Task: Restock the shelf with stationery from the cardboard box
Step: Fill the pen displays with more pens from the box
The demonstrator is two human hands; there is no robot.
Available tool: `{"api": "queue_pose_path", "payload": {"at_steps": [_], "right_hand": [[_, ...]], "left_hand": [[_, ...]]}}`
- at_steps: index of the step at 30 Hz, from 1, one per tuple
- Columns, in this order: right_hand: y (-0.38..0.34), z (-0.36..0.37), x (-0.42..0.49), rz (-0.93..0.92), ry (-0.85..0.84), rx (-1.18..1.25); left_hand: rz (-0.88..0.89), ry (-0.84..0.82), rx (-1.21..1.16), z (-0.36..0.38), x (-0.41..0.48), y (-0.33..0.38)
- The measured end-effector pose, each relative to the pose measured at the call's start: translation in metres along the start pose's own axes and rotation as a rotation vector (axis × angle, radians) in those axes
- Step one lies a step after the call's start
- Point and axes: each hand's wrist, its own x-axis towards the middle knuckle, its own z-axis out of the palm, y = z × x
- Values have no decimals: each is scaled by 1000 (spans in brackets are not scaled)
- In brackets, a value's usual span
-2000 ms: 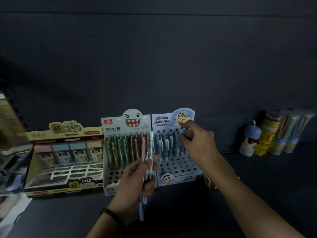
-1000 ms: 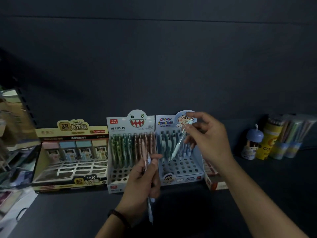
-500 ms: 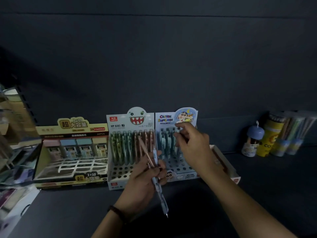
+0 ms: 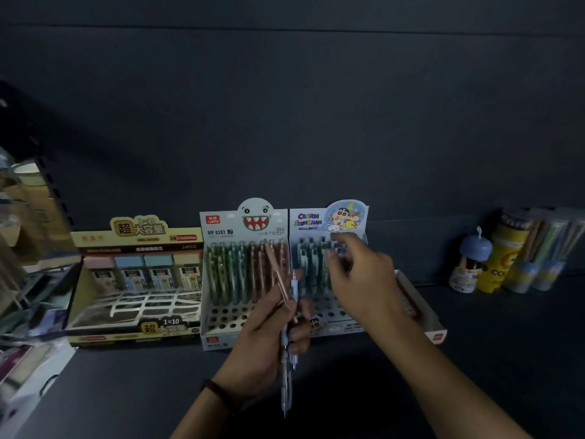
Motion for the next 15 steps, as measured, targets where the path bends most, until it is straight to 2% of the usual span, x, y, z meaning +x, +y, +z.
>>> {"api": "queue_pose_path", "payload": {"at_steps": [2, 6, 9, 12, 15], "right_hand": [[-10, -9, -8, 55, -70, 163], [-22, -7, -20, 94, -362, 268], [-24, -4, -21, 177, -445, 419], [-28, 0, -24, 296, -409, 643], [-32, -2, -22, 274, -221, 731]], "left_hand": [[-3, -47, -4, 3, -2, 2], [-15, -39, 101, 6, -5, 3], [26, -10, 179, 5, -6, 3], [47, -36, 224, 8, -8, 8], [18, -21, 173, 10, -8, 9]]}}
